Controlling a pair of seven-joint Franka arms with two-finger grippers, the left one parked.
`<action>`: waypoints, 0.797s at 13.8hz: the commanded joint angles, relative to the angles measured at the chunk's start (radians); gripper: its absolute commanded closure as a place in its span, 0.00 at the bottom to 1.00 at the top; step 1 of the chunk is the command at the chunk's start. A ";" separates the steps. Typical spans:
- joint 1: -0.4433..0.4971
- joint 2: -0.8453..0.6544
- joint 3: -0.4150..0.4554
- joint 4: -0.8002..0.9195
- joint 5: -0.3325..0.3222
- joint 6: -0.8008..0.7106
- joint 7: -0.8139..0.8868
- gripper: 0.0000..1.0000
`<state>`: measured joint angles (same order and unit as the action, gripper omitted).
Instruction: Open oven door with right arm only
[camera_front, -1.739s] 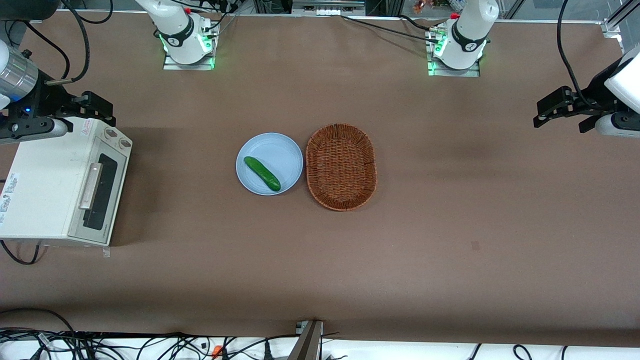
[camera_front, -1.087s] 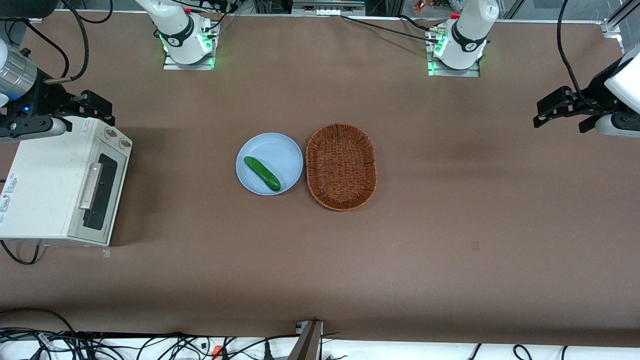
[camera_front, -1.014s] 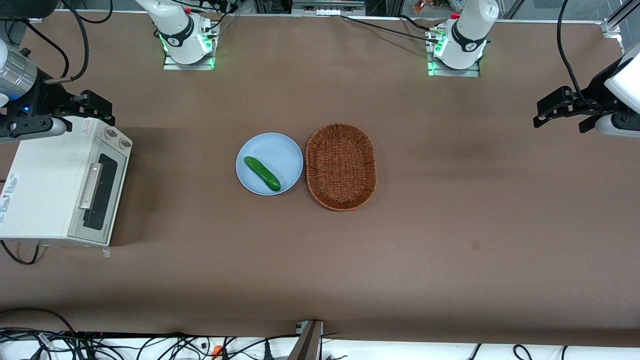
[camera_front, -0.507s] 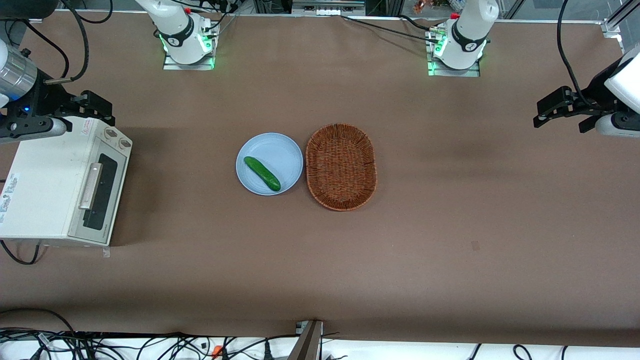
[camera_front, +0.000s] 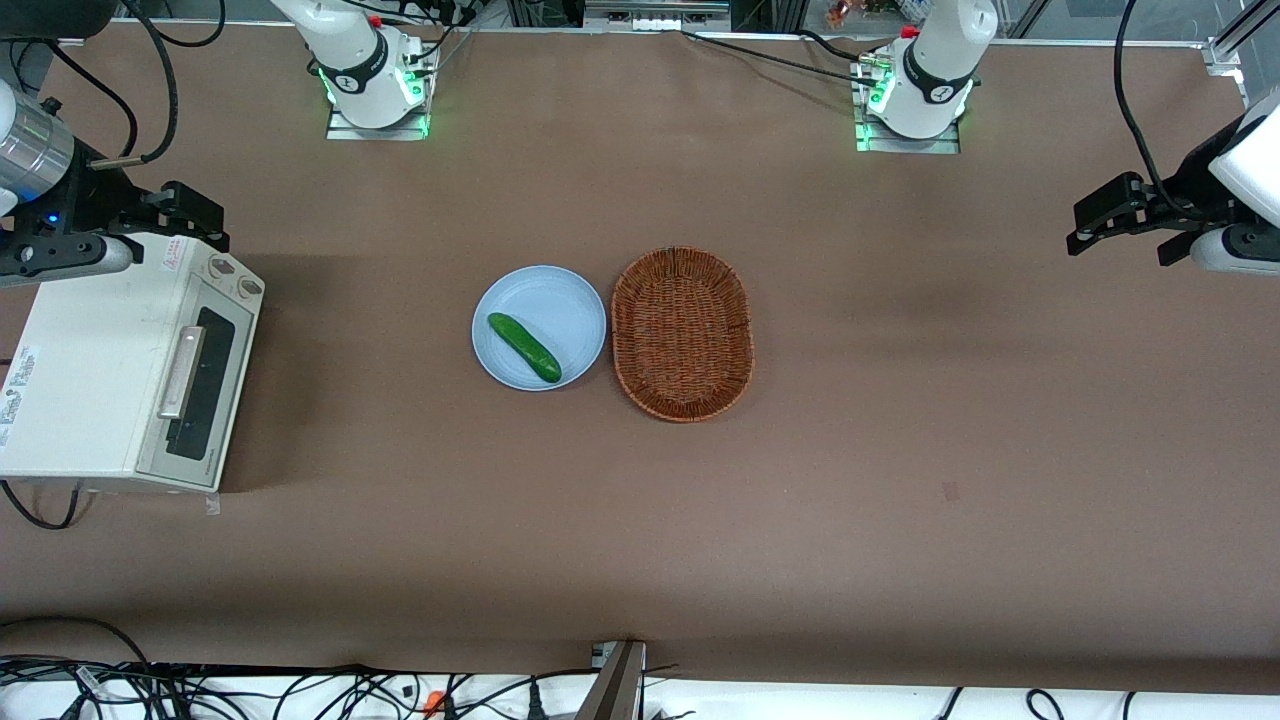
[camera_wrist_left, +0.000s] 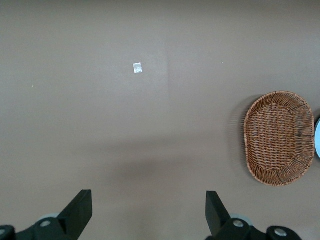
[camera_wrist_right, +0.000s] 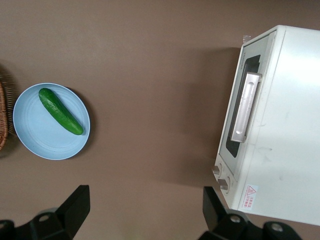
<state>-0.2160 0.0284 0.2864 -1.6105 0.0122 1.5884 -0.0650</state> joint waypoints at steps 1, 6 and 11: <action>-0.016 -0.004 0.013 -0.005 -0.020 -0.004 -0.019 0.00; -0.016 0.073 0.013 -0.025 -0.086 0.082 -0.019 0.10; -0.019 0.208 0.005 -0.026 -0.141 0.206 -0.022 0.76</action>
<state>-0.2197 0.1939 0.2863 -1.6421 -0.0966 1.7633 -0.0656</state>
